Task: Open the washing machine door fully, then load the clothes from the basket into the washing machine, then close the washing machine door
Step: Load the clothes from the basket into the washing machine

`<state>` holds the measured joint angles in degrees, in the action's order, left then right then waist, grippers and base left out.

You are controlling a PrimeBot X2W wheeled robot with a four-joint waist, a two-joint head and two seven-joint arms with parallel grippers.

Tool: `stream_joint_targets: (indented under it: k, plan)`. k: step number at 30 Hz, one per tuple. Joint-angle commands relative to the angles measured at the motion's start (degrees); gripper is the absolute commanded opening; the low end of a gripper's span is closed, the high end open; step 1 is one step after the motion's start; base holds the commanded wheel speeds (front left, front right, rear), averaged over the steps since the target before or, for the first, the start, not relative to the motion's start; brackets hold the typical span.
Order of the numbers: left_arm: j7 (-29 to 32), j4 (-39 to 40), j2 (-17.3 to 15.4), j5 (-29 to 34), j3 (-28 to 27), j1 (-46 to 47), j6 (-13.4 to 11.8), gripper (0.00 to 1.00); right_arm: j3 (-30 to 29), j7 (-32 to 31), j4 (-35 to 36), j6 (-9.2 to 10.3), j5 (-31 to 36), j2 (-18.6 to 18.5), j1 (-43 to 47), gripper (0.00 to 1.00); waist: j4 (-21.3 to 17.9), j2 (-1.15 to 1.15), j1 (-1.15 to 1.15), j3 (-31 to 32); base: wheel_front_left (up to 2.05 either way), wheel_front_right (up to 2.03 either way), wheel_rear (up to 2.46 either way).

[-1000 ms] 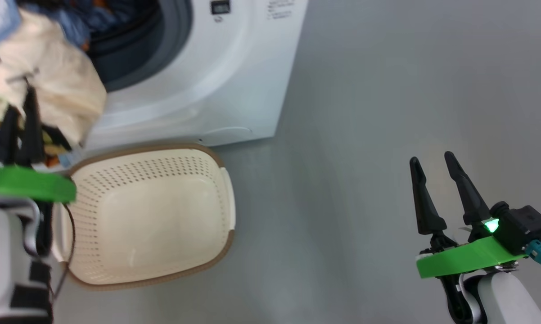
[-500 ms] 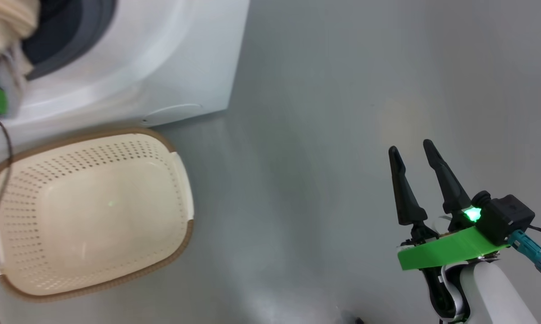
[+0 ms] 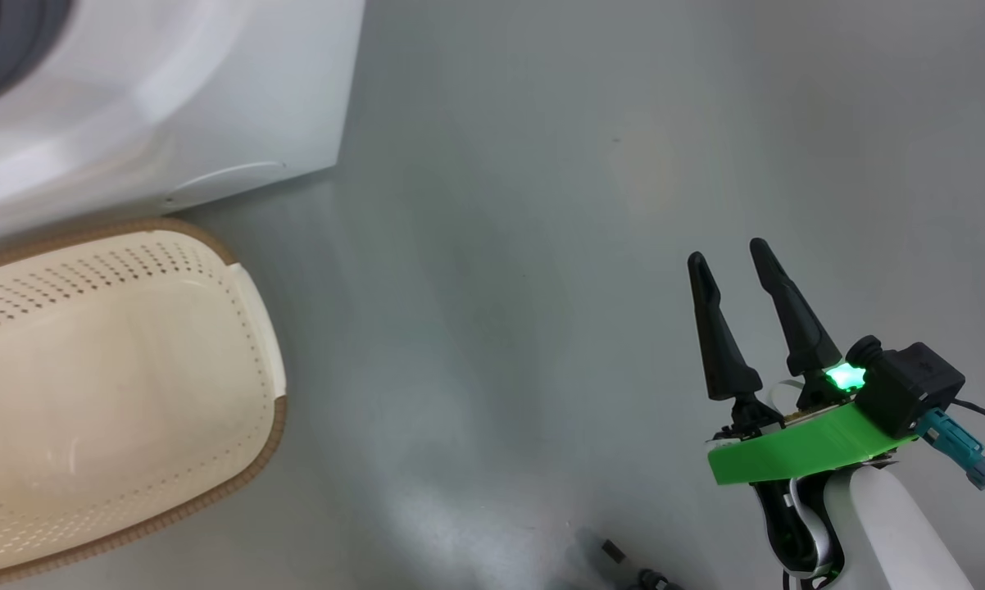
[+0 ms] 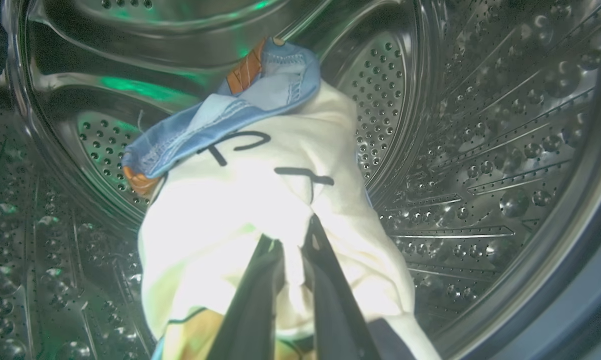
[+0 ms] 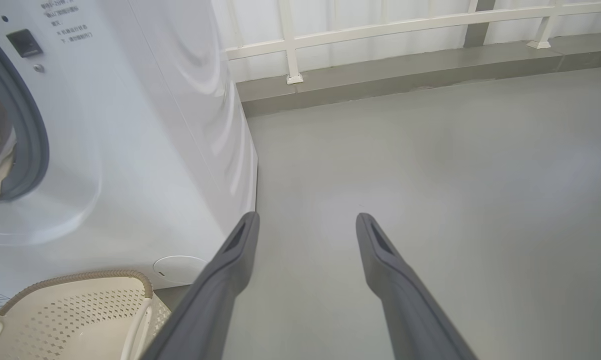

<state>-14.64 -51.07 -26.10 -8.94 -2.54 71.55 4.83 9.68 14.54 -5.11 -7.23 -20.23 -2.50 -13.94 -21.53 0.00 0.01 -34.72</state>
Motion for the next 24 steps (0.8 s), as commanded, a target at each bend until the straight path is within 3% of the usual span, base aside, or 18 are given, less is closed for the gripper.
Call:
stream_joint_targets:
  k: [1, 4, 5, 6, 7, 24]
  plan:
    - [-0.36, 2.96, -3.18, 0.94, -1.11, 0.58, -0.45, 0.00, 1.27, 0.46, 1.53, -0.25, -0.55, -0.39, -0.08, 1.00, -0.83, 0.00, -0.01, -0.77, 0.00, 0.00, 0.00]
    - [-0.36, 3.36, -3.44, 1.46, -1.26, -0.06, -0.45, 0.00, 1.18, 0.46, 1.64, -0.25, -0.74, -0.39, 0.07, 1.00, -0.86, 0.00, -0.01, -1.00, 0.00, 0.00, 0.00]
    - [-0.36, 3.46, -3.49, 1.50, -1.49, -0.26, -0.55, 0.24, 1.25, 0.46, 1.60, -0.25, -0.79, -0.39, 0.08, 1.00, -0.86, 0.00, -0.01, -1.06, 0.00, 0.00, 0.00]
    - [-0.36, 3.22, -3.48, 1.52, -1.70, -0.48, -0.70, 0.87, 1.33, 0.46, 1.56, -0.25, -0.83, -0.39, 0.06, 1.00, -0.83, 0.00, -0.01, -1.07, 0.00, 0.00, 0.00]
    - [-0.36, 3.38, -3.47, 1.68, -1.80, -0.55, -0.87, 1.00, 1.39, 0.46, 1.54, -0.25, -0.88, -0.39, 0.01, 1.00, -0.79, 0.00, -0.01, -1.07, 0.00, 0.00, 0.00]
    - [-0.36, 4.40, -1.24, 1.72, -4.06, -3.19, -0.83, 1.00, 1.52, 0.46, 1.17, -0.25, -0.64, -0.38, -0.65, 1.00, 0.22, 0.00, -0.01, 0.11, 0.00, 0.00, 0.00]
